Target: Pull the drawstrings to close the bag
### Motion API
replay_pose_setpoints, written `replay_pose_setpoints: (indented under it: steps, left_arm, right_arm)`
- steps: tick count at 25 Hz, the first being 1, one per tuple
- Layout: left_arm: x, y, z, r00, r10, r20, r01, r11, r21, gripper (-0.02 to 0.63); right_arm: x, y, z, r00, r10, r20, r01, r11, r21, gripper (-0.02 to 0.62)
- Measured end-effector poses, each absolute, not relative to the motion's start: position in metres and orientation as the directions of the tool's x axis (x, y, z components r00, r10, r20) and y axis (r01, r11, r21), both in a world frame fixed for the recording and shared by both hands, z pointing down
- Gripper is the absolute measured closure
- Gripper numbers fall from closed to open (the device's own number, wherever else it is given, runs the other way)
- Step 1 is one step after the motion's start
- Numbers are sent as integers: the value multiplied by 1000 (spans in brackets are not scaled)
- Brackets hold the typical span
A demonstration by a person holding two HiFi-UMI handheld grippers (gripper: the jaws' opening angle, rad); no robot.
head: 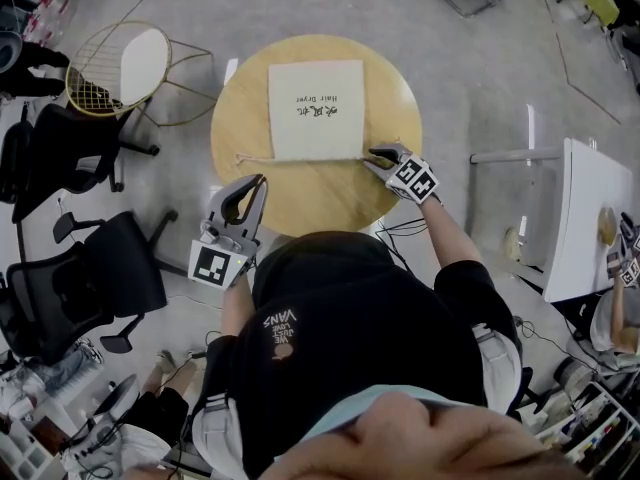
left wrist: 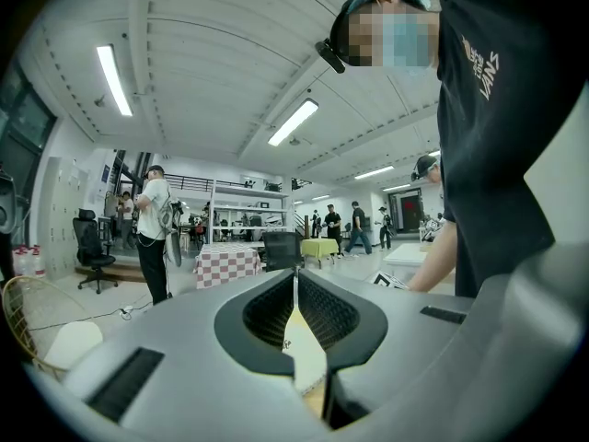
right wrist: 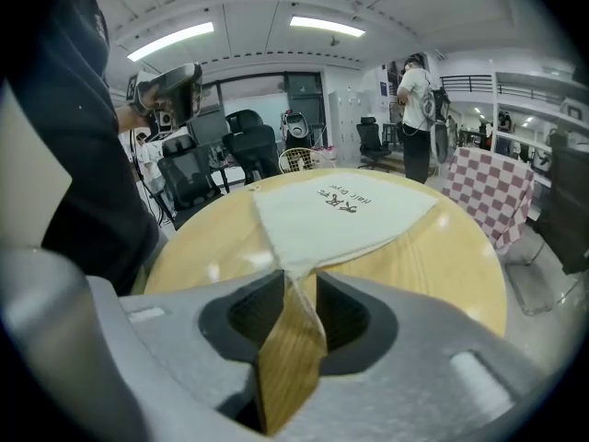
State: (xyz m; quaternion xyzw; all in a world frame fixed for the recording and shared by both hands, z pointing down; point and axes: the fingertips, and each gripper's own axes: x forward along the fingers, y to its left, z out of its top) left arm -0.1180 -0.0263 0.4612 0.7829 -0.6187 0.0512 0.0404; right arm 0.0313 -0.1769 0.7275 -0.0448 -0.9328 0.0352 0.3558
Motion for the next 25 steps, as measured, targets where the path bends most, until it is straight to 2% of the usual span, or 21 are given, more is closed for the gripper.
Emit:
replay_pose_setpoints:
  steps: [17,19,22,25]
  left_arm:
    - [-135,-34,493,240,-954,178,-971,-237,41,589]
    - [-136,-36,495,248,-953,174,-969,-246,32,589]
    - [-135,-39,494,272,-950,151,-961,-276,-7,589]
    - [-136,-39,502,265,-947,181,-964,-264,31,589]
  right_arm:
    - [32,-172,743,-672,171,721,117,985,-125,502]
    - [34,-172,744,-667,174,724,119,985,-127,557]
    - [35,-173,748,-664,184,725,121,983,-138,571]
    - [35,-172,748,-665,193,721,111,981,-160,577]
